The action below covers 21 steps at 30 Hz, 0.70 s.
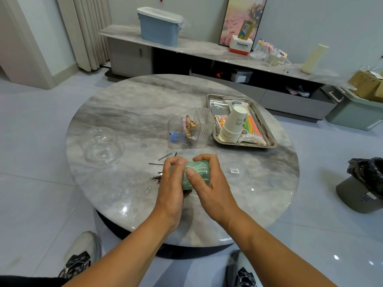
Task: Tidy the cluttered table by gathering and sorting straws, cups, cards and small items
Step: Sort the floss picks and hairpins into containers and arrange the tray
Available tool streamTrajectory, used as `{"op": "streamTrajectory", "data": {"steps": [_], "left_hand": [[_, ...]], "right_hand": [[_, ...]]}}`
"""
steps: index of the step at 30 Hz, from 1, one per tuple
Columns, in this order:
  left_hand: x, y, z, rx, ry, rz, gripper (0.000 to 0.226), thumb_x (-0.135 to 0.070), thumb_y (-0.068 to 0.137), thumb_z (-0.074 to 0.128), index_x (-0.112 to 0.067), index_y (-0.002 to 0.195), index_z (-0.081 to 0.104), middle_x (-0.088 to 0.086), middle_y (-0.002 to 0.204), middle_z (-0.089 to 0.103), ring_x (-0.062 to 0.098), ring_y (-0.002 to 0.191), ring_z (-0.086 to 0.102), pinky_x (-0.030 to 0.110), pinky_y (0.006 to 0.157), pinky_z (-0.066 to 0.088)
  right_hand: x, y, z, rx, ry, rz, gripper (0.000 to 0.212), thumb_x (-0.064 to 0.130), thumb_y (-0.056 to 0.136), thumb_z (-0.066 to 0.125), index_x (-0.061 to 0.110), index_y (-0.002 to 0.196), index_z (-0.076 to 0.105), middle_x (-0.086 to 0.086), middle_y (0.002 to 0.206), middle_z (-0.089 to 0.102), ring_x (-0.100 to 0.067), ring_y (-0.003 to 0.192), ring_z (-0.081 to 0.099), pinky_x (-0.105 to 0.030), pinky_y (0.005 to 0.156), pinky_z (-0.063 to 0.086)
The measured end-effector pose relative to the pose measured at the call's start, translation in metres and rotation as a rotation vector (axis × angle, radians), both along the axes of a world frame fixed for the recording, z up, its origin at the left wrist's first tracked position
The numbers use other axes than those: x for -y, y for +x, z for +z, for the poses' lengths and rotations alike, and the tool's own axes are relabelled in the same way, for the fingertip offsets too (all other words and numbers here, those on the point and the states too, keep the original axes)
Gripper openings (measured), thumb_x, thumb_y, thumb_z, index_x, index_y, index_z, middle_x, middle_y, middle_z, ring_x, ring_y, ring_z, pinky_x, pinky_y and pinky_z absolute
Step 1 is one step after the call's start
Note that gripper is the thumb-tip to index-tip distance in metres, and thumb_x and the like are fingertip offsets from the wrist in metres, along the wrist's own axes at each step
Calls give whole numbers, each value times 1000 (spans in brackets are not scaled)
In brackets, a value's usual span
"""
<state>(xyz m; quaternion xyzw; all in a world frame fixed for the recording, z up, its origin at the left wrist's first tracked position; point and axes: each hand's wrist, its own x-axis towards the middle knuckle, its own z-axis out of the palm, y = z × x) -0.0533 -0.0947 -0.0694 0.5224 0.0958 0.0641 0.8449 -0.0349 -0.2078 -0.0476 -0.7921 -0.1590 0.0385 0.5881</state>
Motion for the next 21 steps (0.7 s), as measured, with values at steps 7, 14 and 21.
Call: {"op": "streamTrajectory", "data": {"steps": [7, 14, 21], "left_hand": [[0, 3, 9, 42, 47, 150, 34, -56, 81, 58, -27, 97, 59, -2, 86, 68, 19, 81, 68, 32, 66, 55], [-4, 6, 15, 40, 55, 115, 30, -49, 80, 61, -22, 93, 61, 5, 88, 65, 22, 79, 65, 36, 63, 52], [-5, 3, 9, 32, -7, 12, 16, -40, 87, 56, -26, 92, 59, 1, 84, 65, 19, 76, 64, 34, 61, 51]], "right_hand": [[-3, 4, 10, -48, 18, 4, 48, 66, 82, 65, 32, 113, 52, 4, 91, 68, -6, 69, 63, -21, 59, 47], [3, 9, 19, 129, -224, -4, 43, 69, 84, 59, 33, 104, 46, 15, 86, 67, -7, 73, 67, -18, 58, 49], [10, 12, 21, 179, -368, 43, 41, 70, 86, 51, 34, 103, 42, 10, 76, 64, -4, 70, 64, -16, 56, 44]]}}
